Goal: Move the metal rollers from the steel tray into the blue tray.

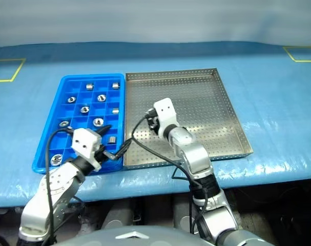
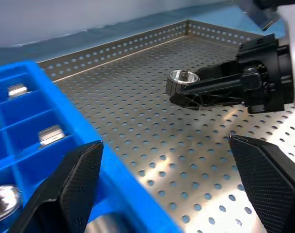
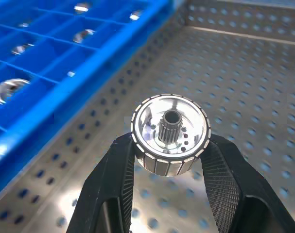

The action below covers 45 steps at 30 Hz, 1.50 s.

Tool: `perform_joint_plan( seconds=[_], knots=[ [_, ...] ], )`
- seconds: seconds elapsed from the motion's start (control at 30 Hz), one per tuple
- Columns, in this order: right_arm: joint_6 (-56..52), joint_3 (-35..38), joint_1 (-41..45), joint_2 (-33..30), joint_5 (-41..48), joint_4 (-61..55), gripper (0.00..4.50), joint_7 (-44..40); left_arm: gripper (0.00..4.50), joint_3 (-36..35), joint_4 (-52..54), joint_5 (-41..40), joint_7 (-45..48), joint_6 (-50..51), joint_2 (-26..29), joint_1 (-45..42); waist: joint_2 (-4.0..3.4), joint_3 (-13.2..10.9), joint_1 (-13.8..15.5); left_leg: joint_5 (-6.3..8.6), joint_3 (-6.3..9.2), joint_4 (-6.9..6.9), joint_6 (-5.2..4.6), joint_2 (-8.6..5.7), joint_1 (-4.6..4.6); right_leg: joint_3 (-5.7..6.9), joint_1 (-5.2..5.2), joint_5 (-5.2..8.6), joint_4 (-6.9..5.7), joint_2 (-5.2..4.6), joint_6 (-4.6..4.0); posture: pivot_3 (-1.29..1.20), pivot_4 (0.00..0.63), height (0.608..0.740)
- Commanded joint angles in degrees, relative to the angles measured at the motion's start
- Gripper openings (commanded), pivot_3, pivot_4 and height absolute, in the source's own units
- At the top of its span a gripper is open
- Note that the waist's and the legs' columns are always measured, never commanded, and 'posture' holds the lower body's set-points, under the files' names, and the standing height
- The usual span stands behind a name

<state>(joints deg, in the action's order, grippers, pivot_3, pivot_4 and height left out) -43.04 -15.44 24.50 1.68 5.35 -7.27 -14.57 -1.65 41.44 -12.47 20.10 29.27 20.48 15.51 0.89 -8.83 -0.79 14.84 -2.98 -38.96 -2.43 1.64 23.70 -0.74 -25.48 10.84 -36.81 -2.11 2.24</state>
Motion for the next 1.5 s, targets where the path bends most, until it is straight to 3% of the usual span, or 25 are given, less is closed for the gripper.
perform_joint_plan(
  seconds=[0.03,0.37,0.77,0.8,1.03,1.33,1.5],
  knots=[
    [0.81,-3.40,2.34,1.76,1.61,-1.56,1.66,-3.02,4.50,-4.28,6.63,-1.17,-1.55,-0.26,-0.44,3.69,0.02,0.00,1.01,0.01,0.02,0.00,0.01,-0.02,0.01,0.03,0.02,0.01,0.01,-0.03,-0.02,0.22,0.150,0.740],
    [2.61,-16.53,1.28,2.39,0.10,1.53,1.66,-9.89,4.50,-9.28,13.47,-2.15,-4.46,-1.19,-3.91,17.78,0.00,-0.03,4.69,0.09,0.15,0.02,0.07,-0.03,0.02,0.44,-0.04,0.06,0.32,-0.24,-0.02,0.32,0.150,0.740],
    [1.00,-19.71,-1.69,0.98,-0.44,1.22,1.66,-11.95,4.50,-7.83,13.42,-1.79,-4.93,-0.81,-4.39,18.45,-0.02,-0.03,6.40,0.17,0.47,0.12,0.18,-0.02,0.11,0.85,0.04,0.09,0.68,-0.27,-0.07,0.32,0.150,0.740],
    [0.85,-19.53,-1.80,0.78,-0.39,0.96,2.38,-12.03,4.50,-7.49,13.24,-1.85,-4.86,-0.65,-4.24,17.99,-0.02,-0.03,6.40,0.18,0.48,0.14,0.17,-0.02,0.11,0.87,0.05,0.09,0.71,-0.27,-0.07,0.32,0.150,0.740],
    [-0.47,-16.14,-2.84,-0.27,-0.22,-2.45,4.46,-10.39,4.50,-6.26,12.14,-3.25,-3.11,0.82,-2.29,13.54,-0.04,0.00,6.89,0.18,0.56,0.10,0.17,-0.08,0.12,1.01,0.17,0.09,0.77,-0.37,-0.06,0.25,0.150,0.740],
    [4.29,-6.40,-8.04,-3.44,1.58,-13.74,4.46,-7.52,4.50,-3.64,7.03,-5.28,0.21,3.33,1.41,1.62,0.01,0.03,4.98,0.16,0.57,0.12,0.17,-0.07,0.15,1.05,0.16,0.09,0.77,-0.30,-0.07,0.08,0.150,0.740],
    [6.79,-2.10,-11.97,-7.31,0.92,-19.72,4.46,-6.19,4.50,-2.83,3.13,-5.74,2.09,3.51,2.81,-5.15,0.00,0.02,2.22,0.15,0.51,0.11,0.16,-0.08,0.11,0.99,0.48,0.07,0.76,-0.28,-0.05,-0.02,0.150,0.740]
  ],
)
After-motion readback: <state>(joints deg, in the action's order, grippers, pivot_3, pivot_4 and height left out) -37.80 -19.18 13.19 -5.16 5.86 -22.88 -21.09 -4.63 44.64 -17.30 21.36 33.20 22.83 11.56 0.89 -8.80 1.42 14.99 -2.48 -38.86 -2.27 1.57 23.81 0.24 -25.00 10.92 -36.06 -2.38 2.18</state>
